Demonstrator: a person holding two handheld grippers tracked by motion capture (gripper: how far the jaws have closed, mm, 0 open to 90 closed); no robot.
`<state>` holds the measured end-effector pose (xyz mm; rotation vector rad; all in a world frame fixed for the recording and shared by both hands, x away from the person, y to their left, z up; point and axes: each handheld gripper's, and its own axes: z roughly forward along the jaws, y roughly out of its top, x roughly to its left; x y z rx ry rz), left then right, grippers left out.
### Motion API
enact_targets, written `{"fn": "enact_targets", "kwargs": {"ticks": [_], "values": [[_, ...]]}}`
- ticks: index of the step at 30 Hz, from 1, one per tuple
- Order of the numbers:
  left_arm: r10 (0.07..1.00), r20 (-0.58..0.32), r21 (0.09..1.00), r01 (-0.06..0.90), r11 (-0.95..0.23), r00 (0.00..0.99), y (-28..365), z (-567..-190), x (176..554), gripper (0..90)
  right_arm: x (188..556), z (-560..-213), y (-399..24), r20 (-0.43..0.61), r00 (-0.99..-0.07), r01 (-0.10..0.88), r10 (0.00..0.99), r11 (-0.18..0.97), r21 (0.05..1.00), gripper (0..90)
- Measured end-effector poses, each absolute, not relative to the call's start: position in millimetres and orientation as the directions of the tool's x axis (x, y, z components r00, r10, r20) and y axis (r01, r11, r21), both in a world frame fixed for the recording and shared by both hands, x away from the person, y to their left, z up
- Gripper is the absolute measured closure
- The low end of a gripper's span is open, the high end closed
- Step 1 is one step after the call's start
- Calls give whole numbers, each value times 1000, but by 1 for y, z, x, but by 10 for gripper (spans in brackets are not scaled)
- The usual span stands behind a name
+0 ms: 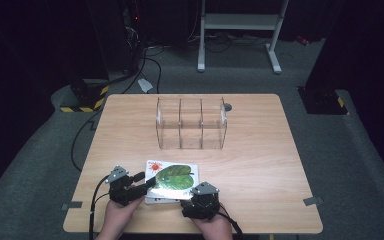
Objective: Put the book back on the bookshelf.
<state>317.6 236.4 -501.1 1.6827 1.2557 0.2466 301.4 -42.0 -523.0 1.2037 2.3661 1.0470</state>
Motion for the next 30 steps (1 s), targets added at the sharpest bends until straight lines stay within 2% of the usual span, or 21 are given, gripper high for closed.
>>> {"fn": "enact_targets", "kwargs": {"ticks": [4,6,9,11,16,24,30], "values": [[783,-413,745,667,-3,465,236,-500,325,401,301,-523,-42,62,-611,579,789,392,715,195],[780,-407,730,682,-36,476,236,-497,331,402,302,-523,-42,58,-613,576,788,397,715,194],[776,-388,735,675,-65,497,235,-497,336,418,302,-523,-43,56,-618,576,784,403,711,196],[776,-370,741,666,-84,511,232,-501,337,463,302,-523,-45,71,-622,582,780,399,708,203],[768,-374,747,659,-83,520,233,-510,337,477,298,-522,-50,57,-649,557,759,422,715,226],[749,-387,766,640,-64,538,237,-509,334,570,296,-518,-64,78,-629,549,774,371,749,275],[742,-362,795,603,-70,564,237,-506,331,616,297,-516,-71,97,-613,549,784,335,766,308]]}}
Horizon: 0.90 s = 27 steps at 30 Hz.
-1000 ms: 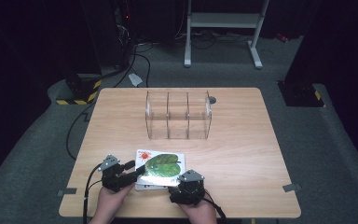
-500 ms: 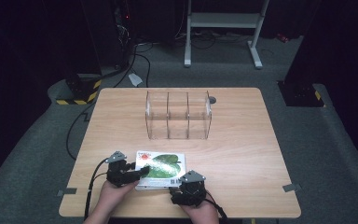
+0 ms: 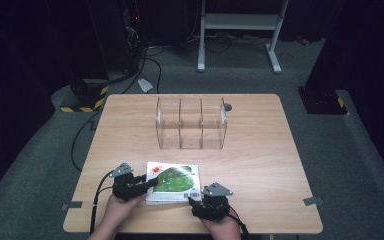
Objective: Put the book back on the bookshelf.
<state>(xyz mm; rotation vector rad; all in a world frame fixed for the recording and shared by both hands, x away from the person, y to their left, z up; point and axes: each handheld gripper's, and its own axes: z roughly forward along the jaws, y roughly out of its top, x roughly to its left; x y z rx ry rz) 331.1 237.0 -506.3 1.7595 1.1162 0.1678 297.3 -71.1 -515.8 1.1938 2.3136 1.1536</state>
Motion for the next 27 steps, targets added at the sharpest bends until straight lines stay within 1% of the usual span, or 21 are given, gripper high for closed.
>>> {"fn": "enact_targets", "kwargs": {"ticks": [8,10,16,17,19,21,24,27], "values": [[737,-318,829,552,-89,596,235,-501,327,650,300,-512,-75,121,-614,551,780,314,773,343],[734,-307,837,539,-95,605,235,-500,326,651,299,-511,-74,100,-621,531,777,324,783,340],[734,-281,852,513,-105,618,234,-499,324,654,301,-510,-76,105,-618,522,779,307,796,325],[734,-281,853,512,-105,619,234,-498,324,655,301,-509,-76,113,-616,525,779,300,796,329],[733,-270,860,499,-107,624,234,-497,323,656,303,-508,-78,106,-631,503,769,302,810,369],[732,-263,865,490,-111,629,233,-497,322,657,307,-504,-77,89,-643,482,761,312,819,376],[730,-249,872,475,-116,637,233,-496,321,657,315,-499,-75,95,-637,489,765,306,817,361],[721,-239,882,456,-119,651,232,-496,320,663,324,-494,-73,92,-624,504,776,309,807,313]]}}
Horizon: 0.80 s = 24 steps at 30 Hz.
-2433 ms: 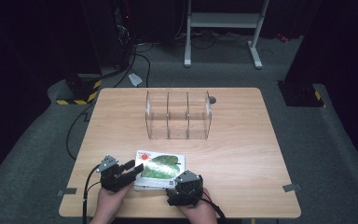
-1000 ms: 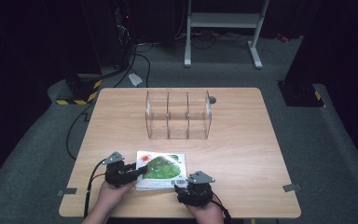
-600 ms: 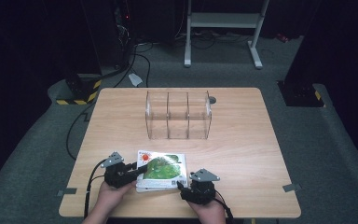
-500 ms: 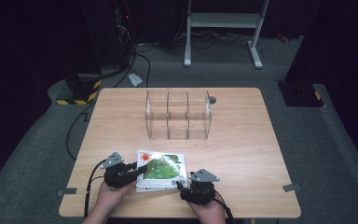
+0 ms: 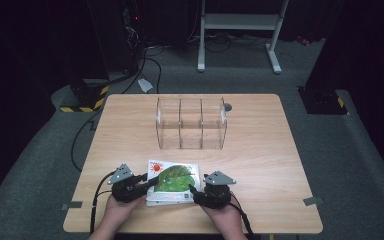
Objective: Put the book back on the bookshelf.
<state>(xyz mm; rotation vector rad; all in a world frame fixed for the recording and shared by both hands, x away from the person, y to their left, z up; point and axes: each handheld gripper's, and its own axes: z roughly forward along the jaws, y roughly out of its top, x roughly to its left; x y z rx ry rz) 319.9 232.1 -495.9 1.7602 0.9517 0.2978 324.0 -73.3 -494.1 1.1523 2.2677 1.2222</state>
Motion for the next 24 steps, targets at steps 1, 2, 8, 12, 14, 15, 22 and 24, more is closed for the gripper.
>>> {"fn": "enact_targets", "kwargs": {"ticks": [1,2,8,12,14,15,22,24], "values": [[719,-233,885,449,-122,655,231,-495,320,667,325,-493,-73,102,-619,513,779,302,804,307],[717,-222,889,439,-129,661,231,-495,319,669,326,-493,-74,114,-615,516,780,288,807,303],[717,-199,897,418,-140,668,229,-492,317,671,325,-499,-79,127,-638,513,760,296,806,273],[715,-176,907,394,-150,676,228,-491,314,672,326,-502,-83,173,-631,535,756,263,803,269],[711,-164,910,383,-159,684,228,-490,314,672,324,-503,-83,161,-637,524,754,270,808,297],[708,-167,912,380,-153,686,227,-489,313,673,324,-503,-83,158,-638,523,754,273,807,290],[692,-141,924,344,-164,708,227,-488,311,685,327,-508,-80,216,-632,566,744,253,785,231],[684,-130,928,332,-172,718,227,-487,310,687,330,-509,-79,225,-632,572,741,251,781,220]]}}
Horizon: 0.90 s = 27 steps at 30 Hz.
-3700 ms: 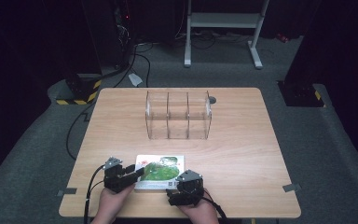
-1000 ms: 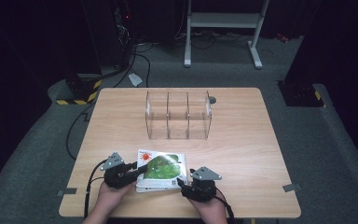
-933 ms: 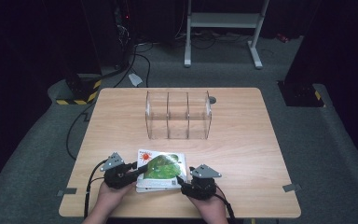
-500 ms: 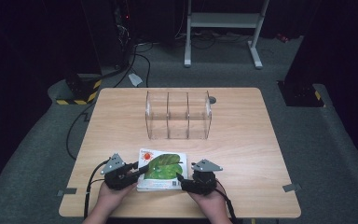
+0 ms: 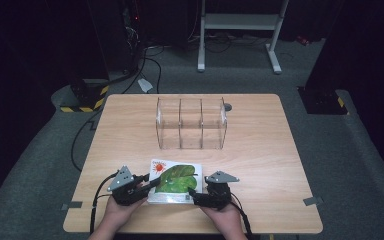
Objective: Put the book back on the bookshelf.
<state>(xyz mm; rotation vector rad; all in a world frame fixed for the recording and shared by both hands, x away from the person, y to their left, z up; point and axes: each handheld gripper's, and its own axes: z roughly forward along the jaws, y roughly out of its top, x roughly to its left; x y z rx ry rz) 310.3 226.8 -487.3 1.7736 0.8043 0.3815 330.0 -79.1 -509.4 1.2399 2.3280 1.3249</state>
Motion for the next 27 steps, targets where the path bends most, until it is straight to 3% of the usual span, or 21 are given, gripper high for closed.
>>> {"fn": "enact_targets", "kwargs": {"ticks": [18,27], "values": [[663,-52,947,247,-204,747,226,-485,300,699,348,-518,-81,380,-628,646,679,182,742,143],[668,-59,947,253,-198,742,226,-487,300,699,353,-520,-79,420,-625,669,659,173,723,143]]}}
